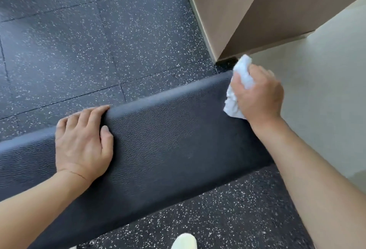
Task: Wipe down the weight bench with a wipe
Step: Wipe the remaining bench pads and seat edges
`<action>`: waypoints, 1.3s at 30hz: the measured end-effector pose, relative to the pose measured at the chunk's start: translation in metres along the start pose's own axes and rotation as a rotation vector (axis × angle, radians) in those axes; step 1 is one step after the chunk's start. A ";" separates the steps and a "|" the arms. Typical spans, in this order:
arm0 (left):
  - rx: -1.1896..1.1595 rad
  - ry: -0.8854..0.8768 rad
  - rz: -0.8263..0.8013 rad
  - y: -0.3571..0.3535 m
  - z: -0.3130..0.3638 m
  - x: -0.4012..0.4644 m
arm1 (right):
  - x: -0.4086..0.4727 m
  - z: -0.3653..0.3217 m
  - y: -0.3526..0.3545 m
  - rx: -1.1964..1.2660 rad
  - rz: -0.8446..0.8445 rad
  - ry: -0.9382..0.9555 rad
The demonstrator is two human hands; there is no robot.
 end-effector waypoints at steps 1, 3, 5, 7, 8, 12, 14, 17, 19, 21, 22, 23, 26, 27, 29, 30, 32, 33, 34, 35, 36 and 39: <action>-0.004 -0.001 -0.006 0.000 0.001 0.000 | -0.001 0.009 0.002 -0.014 -0.003 -0.059; -0.011 0.001 -0.009 0.002 0.002 0.001 | -0.010 -0.003 0.001 -0.005 -0.019 -0.082; -0.013 0.004 -0.009 0.004 0.003 0.001 | -0.025 -0.037 -0.003 0.012 -0.049 -0.041; -0.011 0.005 -0.014 0.003 0.002 0.001 | -0.044 -0.081 -0.011 -0.002 -0.083 0.026; -0.007 0.003 -0.015 0.002 0.002 0.001 | -0.057 -0.105 -0.017 0.011 -0.107 0.068; -0.001 0.000 -0.010 -0.002 -0.001 0.000 | -0.111 -0.199 -0.033 0.162 -0.218 0.298; -0.003 -0.001 -0.001 -0.002 -0.001 -0.001 | -0.118 -0.212 -0.033 0.218 -0.218 0.359; -0.017 -0.005 0.017 -0.002 0.000 -0.001 | -0.111 -0.185 -0.023 0.232 -0.187 0.445; -0.020 -0.008 0.022 -0.002 -0.001 -0.001 | -0.094 -0.133 -0.013 0.165 -0.150 0.413; -0.016 -0.014 0.028 -0.003 -0.002 0.000 | -0.072 -0.063 0.002 0.071 -0.088 0.263; -0.016 -0.016 0.032 -0.002 -0.002 0.000 | -0.064 -0.030 0.011 0.033 -0.061 0.169; -0.017 -0.018 0.036 -0.002 -0.002 0.000 | -0.061 -0.003 0.018 0.007 -0.045 0.071; -0.036 -0.026 0.042 -0.001 -0.003 0.001 | -0.075 0.019 0.022 -0.048 -0.029 -0.180; -0.043 -0.030 0.044 -0.001 -0.004 0.000 | -0.084 0.009 0.020 -0.055 -0.012 -0.213; -0.049 -0.039 0.049 -0.002 -0.004 -0.001 | -0.101 -0.031 0.016 -0.030 0.005 -0.194; -0.048 -0.043 0.050 -0.003 -0.005 -0.001 | -0.111 -0.059 0.013 -0.012 -0.008 -0.156; -0.052 -0.048 0.051 -0.004 -0.005 0.000 | -0.131 -0.121 0.002 -0.022 -0.060 -0.050; -0.053 -0.051 0.045 -0.005 -0.005 0.001 | -0.143 -0.152 -0.003 -0.027 -0.092 0.006; -0.048 -0.053 0.034 -0.006 -0.004 0.000 | -0.155 -0.181 -0.008 -0.011 -0.130 0.058; -0.041 -0.052 0.017 -0.006 -0.003 -0.001 | -0.166 -0.204 -0.012 0.028 -0.169 0.099; -0.031 -0.051 -0.001 -0.006 -0.003 -0.002 | -0.173 -0.219 -0.014 0.074 -0.193 0.133; 0.001 -0.099 -0.059 0.000 0.003 -0.003 | -0.175 -0.223 -0.009 0.134 -0.208 0.290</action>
Point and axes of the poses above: each hand's wrist, its own x-axis towards the middle knuckle, its own y-axis out of the back of the hand, z = x × y, the point moved 7 cm from there along x, towards the middle knuckle
